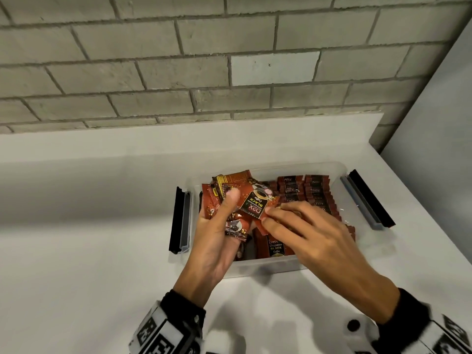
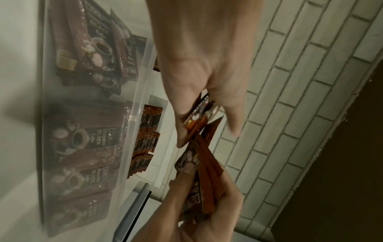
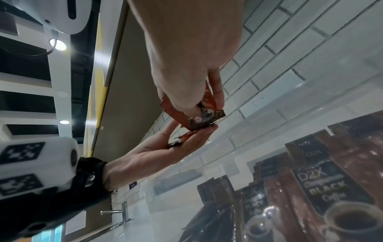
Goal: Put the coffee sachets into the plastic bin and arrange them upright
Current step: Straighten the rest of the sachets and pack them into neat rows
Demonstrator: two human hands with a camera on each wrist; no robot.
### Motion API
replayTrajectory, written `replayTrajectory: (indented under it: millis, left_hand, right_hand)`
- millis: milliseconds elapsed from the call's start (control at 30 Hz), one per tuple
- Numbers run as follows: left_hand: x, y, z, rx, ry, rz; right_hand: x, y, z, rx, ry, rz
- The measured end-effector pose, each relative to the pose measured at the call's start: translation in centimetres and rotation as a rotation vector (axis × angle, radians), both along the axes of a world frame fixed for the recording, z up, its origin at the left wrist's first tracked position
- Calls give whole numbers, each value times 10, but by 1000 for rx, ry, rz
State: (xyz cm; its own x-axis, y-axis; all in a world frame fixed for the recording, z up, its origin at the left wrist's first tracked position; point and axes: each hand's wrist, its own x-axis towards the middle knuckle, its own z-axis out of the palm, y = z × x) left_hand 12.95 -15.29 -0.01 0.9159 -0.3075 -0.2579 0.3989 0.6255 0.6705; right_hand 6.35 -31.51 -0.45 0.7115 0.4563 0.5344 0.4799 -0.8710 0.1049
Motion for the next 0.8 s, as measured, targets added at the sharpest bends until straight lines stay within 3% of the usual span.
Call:
replayTrajectory:
  millis: [100,133,167,300,367,433,567,800]
  left_hand:
    - [4,1,-6,53,-8,18]
    - [5,1,-7,54,-9,38]
    - [6,1,-7,47,-6,63]
    - [6,-2,-5,28,-8,127]
    - [4,-7,-5,21,-8,110]
    - [1,-12,-5,7,-17,96]
    - [-2,-17,-4,-38,-34,110]
    - [-7,-17,-2,50,-64,20]
  right_hand:
    - [-1,-2,0,6,29,0]
    - [-3,-3,1,96,71,4]
    - [-5,-1,4,288,146,-4]
    - [-7,6,20,1476,656,-55]
    - [0,7,16,1854,845,-56]
    - [6,11,14,2099,971,-65]
    - [16,15,8,2162,1037,-139]
    - [28,4,13,2001,880,-236]
